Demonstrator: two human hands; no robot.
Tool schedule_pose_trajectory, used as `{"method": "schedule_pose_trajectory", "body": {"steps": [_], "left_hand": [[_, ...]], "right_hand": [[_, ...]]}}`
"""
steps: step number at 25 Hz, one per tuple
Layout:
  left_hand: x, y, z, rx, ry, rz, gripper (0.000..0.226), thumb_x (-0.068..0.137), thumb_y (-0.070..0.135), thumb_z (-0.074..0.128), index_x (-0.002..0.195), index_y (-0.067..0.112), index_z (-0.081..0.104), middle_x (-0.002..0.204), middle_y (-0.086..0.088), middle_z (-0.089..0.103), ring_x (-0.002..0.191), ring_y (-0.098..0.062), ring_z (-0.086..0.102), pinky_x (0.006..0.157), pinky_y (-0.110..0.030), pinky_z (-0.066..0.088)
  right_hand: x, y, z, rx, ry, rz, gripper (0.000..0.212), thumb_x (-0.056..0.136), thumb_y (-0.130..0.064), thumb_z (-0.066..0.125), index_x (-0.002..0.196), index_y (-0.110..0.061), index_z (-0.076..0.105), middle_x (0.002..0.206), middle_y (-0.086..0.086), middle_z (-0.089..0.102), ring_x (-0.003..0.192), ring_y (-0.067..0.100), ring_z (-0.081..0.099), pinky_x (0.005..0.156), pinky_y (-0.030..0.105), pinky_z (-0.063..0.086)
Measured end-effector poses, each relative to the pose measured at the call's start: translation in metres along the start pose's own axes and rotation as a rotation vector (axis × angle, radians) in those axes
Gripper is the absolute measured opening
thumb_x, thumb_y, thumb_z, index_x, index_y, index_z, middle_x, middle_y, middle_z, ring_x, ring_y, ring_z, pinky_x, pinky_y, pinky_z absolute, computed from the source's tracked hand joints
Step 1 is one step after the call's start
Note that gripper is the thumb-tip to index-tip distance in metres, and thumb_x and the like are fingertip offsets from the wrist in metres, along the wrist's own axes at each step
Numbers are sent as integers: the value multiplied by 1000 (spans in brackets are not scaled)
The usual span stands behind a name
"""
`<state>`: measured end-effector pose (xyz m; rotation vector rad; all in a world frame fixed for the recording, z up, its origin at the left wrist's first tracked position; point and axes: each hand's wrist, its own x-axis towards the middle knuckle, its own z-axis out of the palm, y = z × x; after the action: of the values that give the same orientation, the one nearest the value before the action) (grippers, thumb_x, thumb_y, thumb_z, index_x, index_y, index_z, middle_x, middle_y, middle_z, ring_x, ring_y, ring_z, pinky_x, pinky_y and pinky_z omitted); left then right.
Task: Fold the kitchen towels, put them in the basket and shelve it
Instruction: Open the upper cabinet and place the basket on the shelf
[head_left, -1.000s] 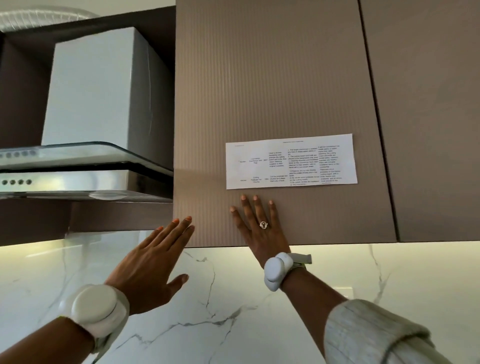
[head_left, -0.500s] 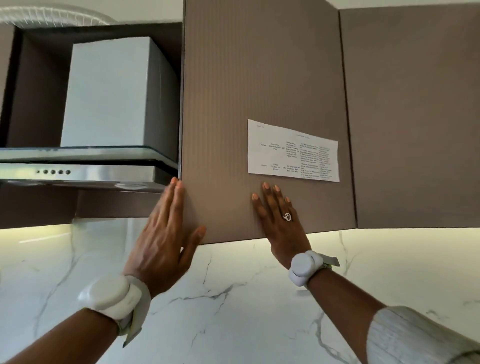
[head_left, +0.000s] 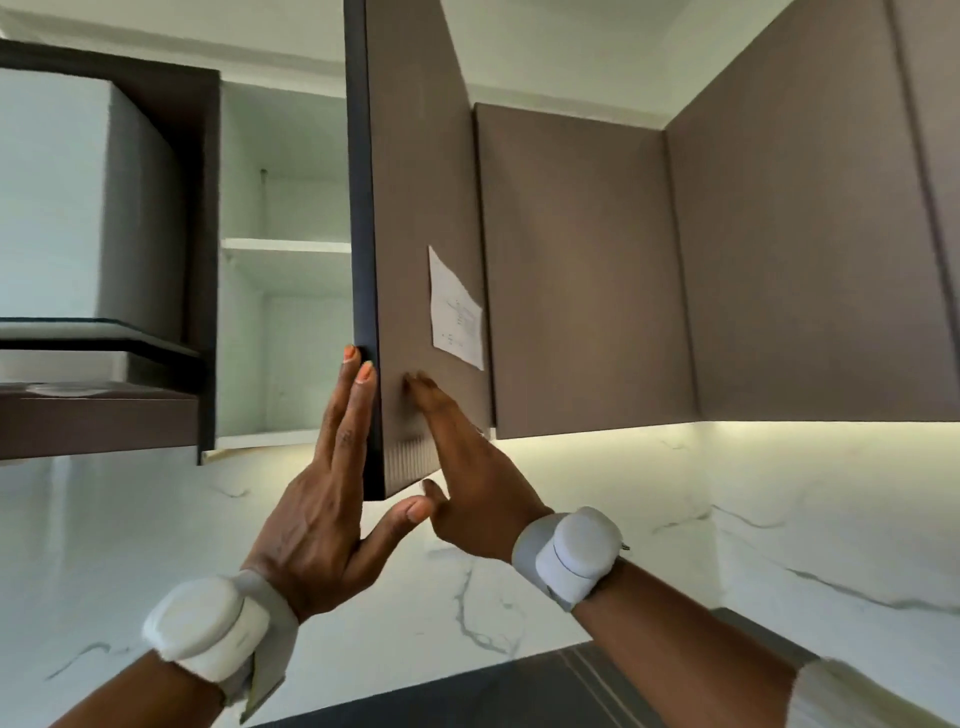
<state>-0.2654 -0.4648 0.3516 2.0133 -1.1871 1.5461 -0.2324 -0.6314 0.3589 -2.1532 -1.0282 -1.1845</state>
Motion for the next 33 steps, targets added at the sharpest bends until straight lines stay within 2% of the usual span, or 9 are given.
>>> {"method": "schedule_pose_trajectory", "body": {"steps": [3, 6, 8, 10, 12, 15, 21, 25, 33], "left_hand": [[24, 64, 36, -442, 80, -176, 94, 87, 50, 52, 154, 17, -6, 162, 6, 1, 148, -14, 14, 115, -27, 27], [59, 140, 61, -958, 179, -554, 67, 87, 61, 48, 144, 27, 35, 142, 17, 46, 128, 3, 45, 108, -23, 37], [72, 160, 71, -1091, 66, -664, 41, 93, 61, 36, 124, 38, 49, 124, 26, 57, 121, 6, 51, 106, -30, 36], [80, 187, 80, -1167, -148, -714, 58, 89, 63, 23, 139, 37, 37, 141, 14, 48, 135, -8, 41, 113, -38, 28], [79, 198, 96, -1059, -272, -729, 82, 81, 72, 21, 150, 29, 24, 152, 8, 35, 142, -11, 30, 118, -39, 19], [66, 188, 110, -529, -171, -457, 65, 92, 70, 30, 141, 29, 44, 146, 9, 46, 134, -9, 41, 110, -32, 34], [55, 145, 108, -31, 7, -319, 41, 88, 2, 55, 127, 17, 55, 138, -3, 51, 116, -29, 57, 80, -34, 47], [20, 96, 115, 258, -204, -114, 61, 85, 10, 53, 144, 1, 38, 151, -16, 36, 140, -32, 35, 110, -42, 35], [-37, 21, 58, 497, -496, -68, 76, 59, 22, 87, 126, -1, 60, 140, -22, 48, 127, -36, 47, 106, -43, 38]], "right_hand": [[-27, -8, -71, 228, 13, 140, 73, 81, 11, 45, 146, -21, 37, 146, -3, 46, 131, 8, 43, 109, 22, 35], [-46, -3, -135, 391, 161, 422, 22, 94, -18, 56, 111, -12, 68, 101, 6, 70, 96, 18, 67, 87, 41, 56], [-44, 3, -154, 300, 215, 580, 29, 88, -40, 62, 86, -11, 67, 83, 8, 70, 79, 24, 68, 75, 43, 58], [-59, 14, -188, 72, 249, 664, 25, 84, -33, 68, 80, -10, 60, 80, 7, 66, 75, 24, 62, 69, 33, 50], [-72, 31, -210, -67, 253, 756, 20, 85, -19, 67, 98, -5, 61, 92, 10, 63, 85, 27, 59, 70, 29, 42], [-76, 39, -218, -158, 223, 791, 36, 86, -18, 66, 118, -3, 57, 106, 13, 63, 98, 31, 59, 79, 31, 44], [-80, 16, -190, -426, 110, 565, 61, 95, -18, 53, 148, -8, 25, 141, 12, 47, 122, 34, 49, 93, 38, 41], [-91, 26, -172, -924, 88, 422, 65, 89, -5, 40, 149, 3, 20, 157, 21, 21, 139, 36, 33, 113, 38, 31], [-76, 9, -101, -1260, -122, 273, 70, 80, -4, 3, 147, 8, 18, 156, 30, 1, 144, 47, -5, 117, 55, -5]]}}
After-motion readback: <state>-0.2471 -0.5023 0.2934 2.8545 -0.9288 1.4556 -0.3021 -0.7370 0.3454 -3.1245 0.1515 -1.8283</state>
